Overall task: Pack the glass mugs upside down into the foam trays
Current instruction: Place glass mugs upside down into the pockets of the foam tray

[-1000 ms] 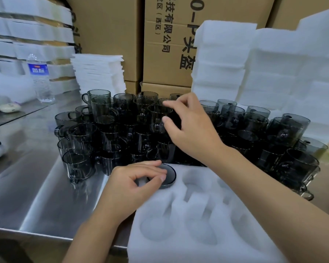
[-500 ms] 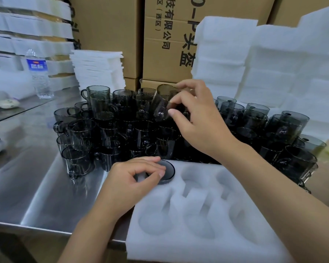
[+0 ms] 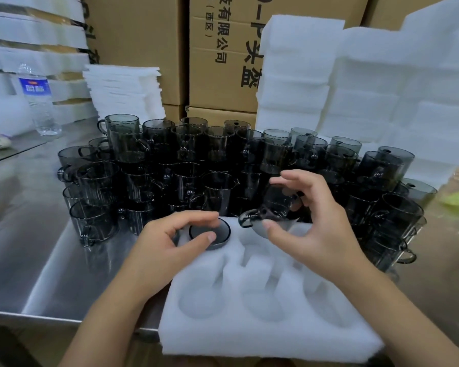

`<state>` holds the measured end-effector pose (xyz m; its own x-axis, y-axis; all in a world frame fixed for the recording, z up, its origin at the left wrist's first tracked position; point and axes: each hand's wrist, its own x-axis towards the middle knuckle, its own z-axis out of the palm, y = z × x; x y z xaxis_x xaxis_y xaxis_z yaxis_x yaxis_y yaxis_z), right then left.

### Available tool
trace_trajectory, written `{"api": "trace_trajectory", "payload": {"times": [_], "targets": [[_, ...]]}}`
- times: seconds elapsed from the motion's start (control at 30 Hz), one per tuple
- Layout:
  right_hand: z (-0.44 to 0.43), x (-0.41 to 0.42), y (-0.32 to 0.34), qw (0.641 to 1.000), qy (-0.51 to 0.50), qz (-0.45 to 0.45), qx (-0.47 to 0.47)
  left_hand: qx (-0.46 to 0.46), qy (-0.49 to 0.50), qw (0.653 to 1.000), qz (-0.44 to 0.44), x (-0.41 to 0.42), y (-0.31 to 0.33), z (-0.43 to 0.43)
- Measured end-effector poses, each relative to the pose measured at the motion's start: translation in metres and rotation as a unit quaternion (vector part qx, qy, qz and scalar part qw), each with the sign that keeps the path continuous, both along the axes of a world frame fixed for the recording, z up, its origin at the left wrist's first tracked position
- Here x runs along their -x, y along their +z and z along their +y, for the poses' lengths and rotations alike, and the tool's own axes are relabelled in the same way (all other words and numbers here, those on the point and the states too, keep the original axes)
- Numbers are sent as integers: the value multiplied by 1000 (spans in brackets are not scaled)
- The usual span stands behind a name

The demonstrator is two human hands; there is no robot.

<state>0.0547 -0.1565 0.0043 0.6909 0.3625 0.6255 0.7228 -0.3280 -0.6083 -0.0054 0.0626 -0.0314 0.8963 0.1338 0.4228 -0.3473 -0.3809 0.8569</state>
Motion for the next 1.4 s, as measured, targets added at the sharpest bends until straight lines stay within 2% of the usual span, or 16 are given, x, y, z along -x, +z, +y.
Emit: {"api": "trace_trajectory", "payload": {"times": [0.07, 0.17, 0.27, 0.33, 0.4, 0.47, 0.53, 0.6, 0.7, 0.83, 0.93, 1.07, 1.2, 1.4], "targets": [[1, -2, -3, 999, 9, -11, 30, -21, 0, 1000, 13, 2, 4, 0], [0, -5, -6, 996, 10, -60, 60, -113, 17, 993, 11, 2, 14, -1], [-1, -7, -7, 994, 30, -71, 75, -181, 8, 983, -14, -1, 29, -16], [-2, -7, -8, 994, 49, -73, 70, -169, 1, 985, -40, -4, 32, -29], [-2, -7, -9, 994, 60, -73, 54, -113, 18, 991, -65, -10, 28, -34], [-2, -7, -10, 995, 63, -64, 34, -42, 17, 997, -56, -13, 25, -33], [-2, -7, -9, 997, 71, -33, 3, -2, -27, 999, -42, -12, 22, -31], [-1, -6, -8, 996, 80, 3, -36, -12, -59, 998, -24, -10, 20, -31], [-1, -5, -6, 994, 90, 37, -56, -51, -56, 997, -4, -11, 17, -31], [-1, -3, -6, 990, 113, 66, -56, -27, -59, 998, 18, -14, 16, -29], [0, -2, -5, 991, 108, 72, -6, -31, -74, 996, 33, -15, 17, -27], [-1, -1, -3, 995, 67, 55, 54, -112, -69, 990, 40, -13, 15, -26], [-1, 1, -3, 993, 55, 25, 100, -144, -66, 987, 41, -10, 14, -25], [2, -1, -2, 983, 56, 69, 159, -161, -58, 984, 41, -9, 15, -25]]}}
